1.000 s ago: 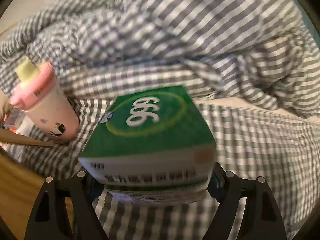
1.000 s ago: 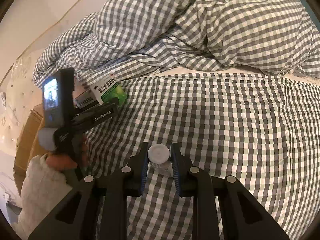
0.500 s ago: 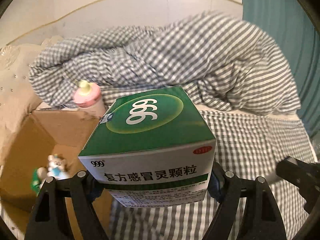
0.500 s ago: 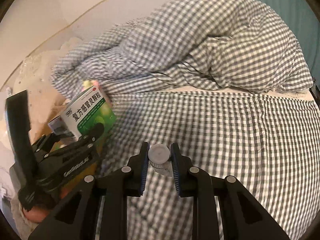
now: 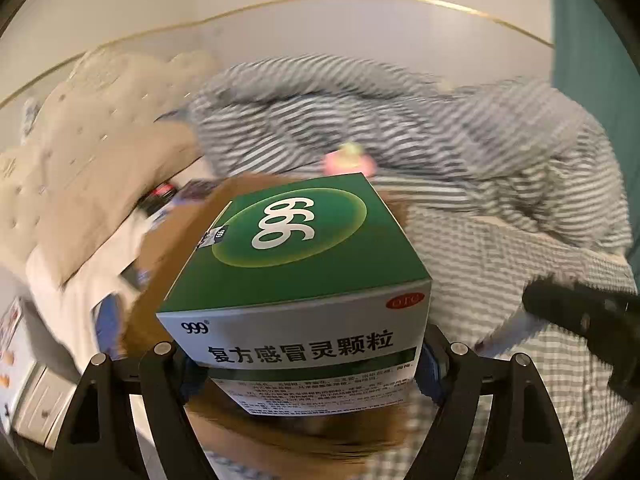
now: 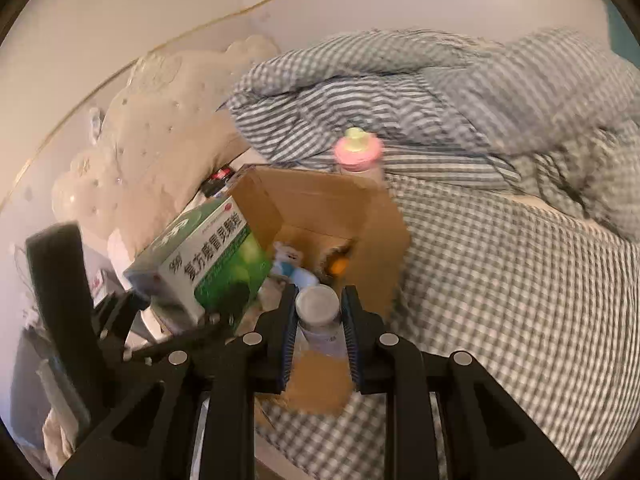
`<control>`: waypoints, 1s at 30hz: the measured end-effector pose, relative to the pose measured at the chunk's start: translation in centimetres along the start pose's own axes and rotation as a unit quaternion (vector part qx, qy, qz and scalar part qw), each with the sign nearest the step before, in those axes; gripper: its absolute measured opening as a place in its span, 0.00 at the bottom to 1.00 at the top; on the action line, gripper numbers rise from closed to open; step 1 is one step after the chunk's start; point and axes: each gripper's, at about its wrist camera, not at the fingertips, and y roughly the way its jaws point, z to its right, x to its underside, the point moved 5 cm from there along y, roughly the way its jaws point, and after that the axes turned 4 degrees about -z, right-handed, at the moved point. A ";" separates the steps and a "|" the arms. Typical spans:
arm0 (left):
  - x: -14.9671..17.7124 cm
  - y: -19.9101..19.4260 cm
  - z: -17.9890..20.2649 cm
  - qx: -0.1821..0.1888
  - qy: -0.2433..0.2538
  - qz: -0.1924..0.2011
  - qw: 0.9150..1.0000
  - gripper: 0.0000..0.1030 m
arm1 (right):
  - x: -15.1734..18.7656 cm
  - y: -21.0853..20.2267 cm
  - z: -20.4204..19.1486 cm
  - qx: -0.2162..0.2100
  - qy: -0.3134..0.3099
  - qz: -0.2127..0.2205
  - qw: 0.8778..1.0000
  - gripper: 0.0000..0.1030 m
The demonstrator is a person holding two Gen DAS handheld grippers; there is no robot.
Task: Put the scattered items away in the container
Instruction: 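Carry medicine box and ointment tube into the box and open both grippers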
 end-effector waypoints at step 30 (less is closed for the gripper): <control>3.4 -2.4 6.1 0.048 0.092 0.064 0.993 1.00 | 10.3 -7.2 10.1 0.253 0.120 0.049 0.959 0.89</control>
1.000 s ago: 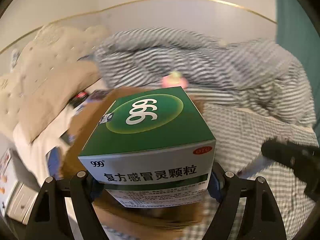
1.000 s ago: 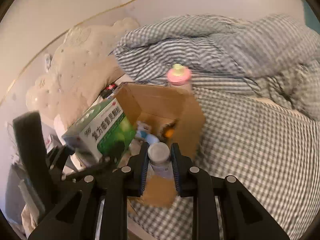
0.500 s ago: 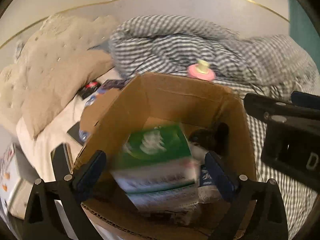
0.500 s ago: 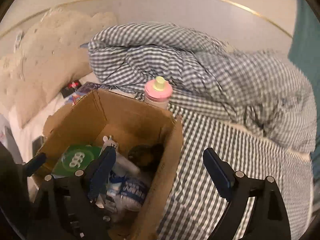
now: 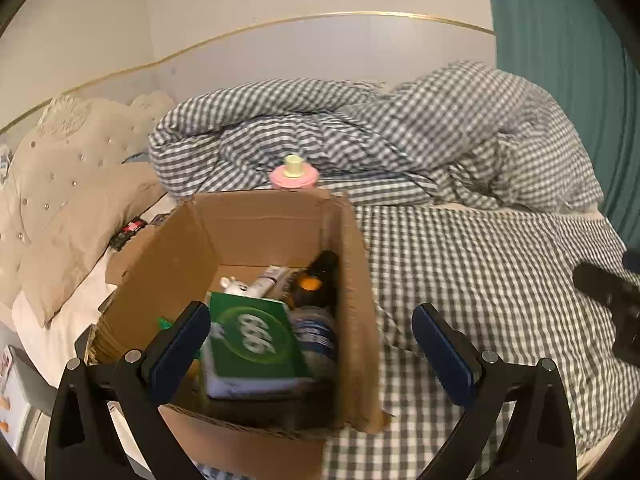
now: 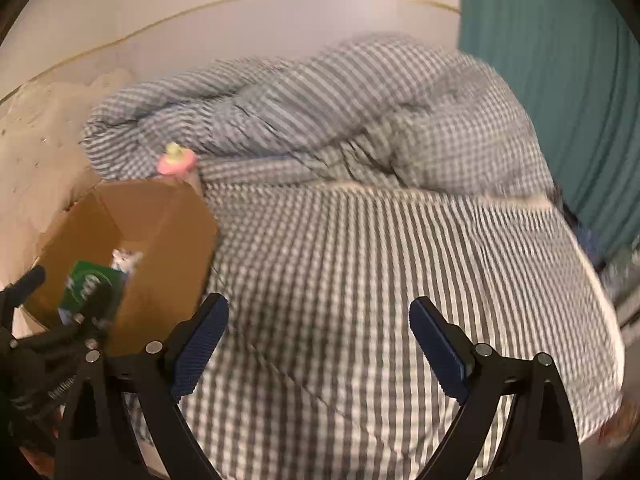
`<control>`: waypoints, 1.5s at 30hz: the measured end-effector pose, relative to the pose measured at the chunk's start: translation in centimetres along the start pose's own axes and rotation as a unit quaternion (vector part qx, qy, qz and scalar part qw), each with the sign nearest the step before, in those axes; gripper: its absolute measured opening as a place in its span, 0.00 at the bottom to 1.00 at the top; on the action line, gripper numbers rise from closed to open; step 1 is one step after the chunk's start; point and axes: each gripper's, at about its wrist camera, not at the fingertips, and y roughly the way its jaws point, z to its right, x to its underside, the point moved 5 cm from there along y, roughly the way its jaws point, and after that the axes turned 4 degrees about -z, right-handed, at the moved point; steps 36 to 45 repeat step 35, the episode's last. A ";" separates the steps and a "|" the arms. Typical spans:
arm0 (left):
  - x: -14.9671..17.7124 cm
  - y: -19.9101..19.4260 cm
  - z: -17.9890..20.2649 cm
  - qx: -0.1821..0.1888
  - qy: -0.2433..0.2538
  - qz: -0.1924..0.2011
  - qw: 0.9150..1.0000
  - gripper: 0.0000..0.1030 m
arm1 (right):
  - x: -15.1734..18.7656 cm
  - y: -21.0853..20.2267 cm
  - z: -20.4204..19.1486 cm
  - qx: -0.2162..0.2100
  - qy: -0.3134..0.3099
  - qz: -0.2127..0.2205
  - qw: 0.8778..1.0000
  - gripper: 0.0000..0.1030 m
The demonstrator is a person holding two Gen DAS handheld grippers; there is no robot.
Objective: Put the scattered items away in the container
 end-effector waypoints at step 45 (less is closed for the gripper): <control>1.2 -1.2 1.9 0.004 -0.028 0.014 1.000 1.00 | 2.2 1.1 2.6 -0.008 0.019 -0.024 0.999 0.89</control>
